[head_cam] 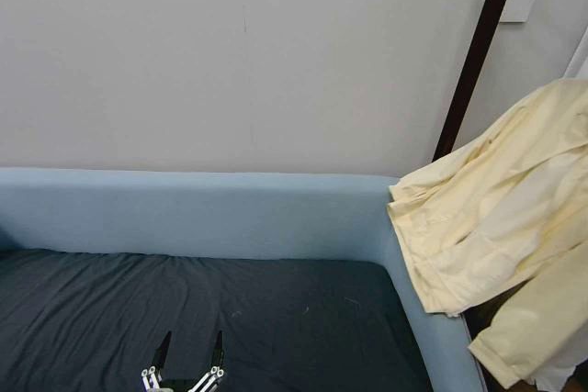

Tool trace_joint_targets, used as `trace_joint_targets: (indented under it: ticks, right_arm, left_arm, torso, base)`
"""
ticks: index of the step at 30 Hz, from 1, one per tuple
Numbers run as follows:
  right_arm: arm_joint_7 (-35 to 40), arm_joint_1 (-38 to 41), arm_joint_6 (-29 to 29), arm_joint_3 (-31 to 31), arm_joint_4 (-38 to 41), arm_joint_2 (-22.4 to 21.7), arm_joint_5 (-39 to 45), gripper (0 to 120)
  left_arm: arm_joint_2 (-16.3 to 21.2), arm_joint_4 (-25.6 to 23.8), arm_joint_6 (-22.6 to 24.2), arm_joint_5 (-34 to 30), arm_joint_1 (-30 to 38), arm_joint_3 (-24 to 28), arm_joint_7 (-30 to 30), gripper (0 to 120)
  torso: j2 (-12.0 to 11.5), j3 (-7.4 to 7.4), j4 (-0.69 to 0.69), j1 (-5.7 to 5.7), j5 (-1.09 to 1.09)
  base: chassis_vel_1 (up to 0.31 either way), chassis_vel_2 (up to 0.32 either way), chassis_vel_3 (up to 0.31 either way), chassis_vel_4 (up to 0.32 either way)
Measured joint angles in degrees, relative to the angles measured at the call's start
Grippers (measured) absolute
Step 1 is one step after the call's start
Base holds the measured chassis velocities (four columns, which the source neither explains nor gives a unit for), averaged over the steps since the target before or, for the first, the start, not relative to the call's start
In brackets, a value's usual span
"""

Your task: Pick up the clothes from the sofa and hang them on the clothes hanger.

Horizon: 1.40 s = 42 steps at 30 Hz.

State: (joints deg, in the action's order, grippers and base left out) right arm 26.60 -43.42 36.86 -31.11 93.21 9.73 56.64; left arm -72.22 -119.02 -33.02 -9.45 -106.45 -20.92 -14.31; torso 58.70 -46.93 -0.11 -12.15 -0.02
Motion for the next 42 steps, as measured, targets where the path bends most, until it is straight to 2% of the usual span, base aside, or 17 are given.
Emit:
trace_joint_targets:
  ticks: [5,9,10,14,15,18,20,23,25,29,42]
  right_arm:
    - [-1.8,0.4,-3.9,1.6,-2.5,2.3,-1.8,4]
    - [-6.0,6.4,-9.1,6.6,-6.8,6.9,-8.3,4]
    - [-6.0,6.4,-9.1,6.6,-6.8,6.9,-8.3,4]
    - [-9.8,12.4,-12.8,12.0,-10.3,12.2,-16.1,4]
    - [-9.8,12.4,-12.8,12.0,-10.3,12.2,-16.1,4]
    - [-11.4,18.6,-14.1,18.0,-12.1,13.8,-18.5,4]
    - [-11.5,21.0,-14.3,19.9,-12.8,14.4,-19.0,4]
    - [-11.7,29.6,-14.4,26.3,-14.8,16.8,-20.8,4]
    - [-11.6,31.5,-14.3,27.8,-14.9,17.4,-21.3,4]
    - [-10.3,39.3,-12.2,34.5,-16.3,19.5,-23.0,4]
    - [-7.3,49.2,-7.1,40.6,-17.3,20.0,-26.2,4]
  left_arm:
    - [0.0,0.0,0.0,0.0,0.0,0.0,0.0,100]
    - [0.0,0.0,0.0,0.0,0.0,0.0,0.0,100]
    - [0.0,0.0,0.0,0.0,0.0,0.0,0.0,100]
    - [0.1,0.1,0.1,-0.1,0.0,0.0,0.0,100]
    - [0.1,0.1,0.1,-0.1,0.0,0.0,0.0,100]
    - [0.1,0.1,0.1,-0.1,0.0,0.0,0.0,100]
    - [0.1,0.1,0.1,-0.1,0.0,0.0,0.0,100]
    - [0.1,0.1,0.1,-0.1,0.0,0.0,0.0,100]
    - [0.1,0.1,0.1,-0.1,0.0,0.0,0.0,100]
    - [0.1,0.1,0.1,-0.1,0.0,0.0,0.0,100]
    - [0.1,0.1,0.1,-0.1,0.0,0.0,0.0,100]
  torso:
    - [0.0,-0.01,0.03,-0.01,0.03]
    - [0.0,-0.01,0.00,0.00,0.02]
    - [0.0,-0.01,0.00,0.00,0.02]
    - [0.0,-0.02,0.04,0.00,0.03]
    - [0.0,-0.02,0.04,0.00,0.03]
    - [0.0,-0.01,0.01,0.00,0.01]
    - [0.0,-0.01,0.01,0.00,0.00]
    - [0.0,-0.02,0.02,-0.01,0.00]
    - [0.0,-0.02,0.04,-0.01,-0.01]
    - [0.0,-0.02,0.04,-0.01,0.00]
    - [0.0,-0.01,0.01,-0.01,0.01]
  base:
    - [0.000,0.000,0.000,0.000]
    - [0.000,0.000,0.000,0.000]
    - [0.000,0.000,0.000,0.000]
    - [0.000,0.000,0.000,0.000]
    - [0.000,0.000,0.000,0.000]
    - [0.000,0.000,0.000,0.000]
    - [0.000,0.000,0.000,0.000]
    - [0.000,0.000,0.000,0.000]
    - [0.000,0.000,0.000,0.000]
    - [0.000,0.000,0.000,0.000]
    - [0.000,0.000,0.000,0.000]
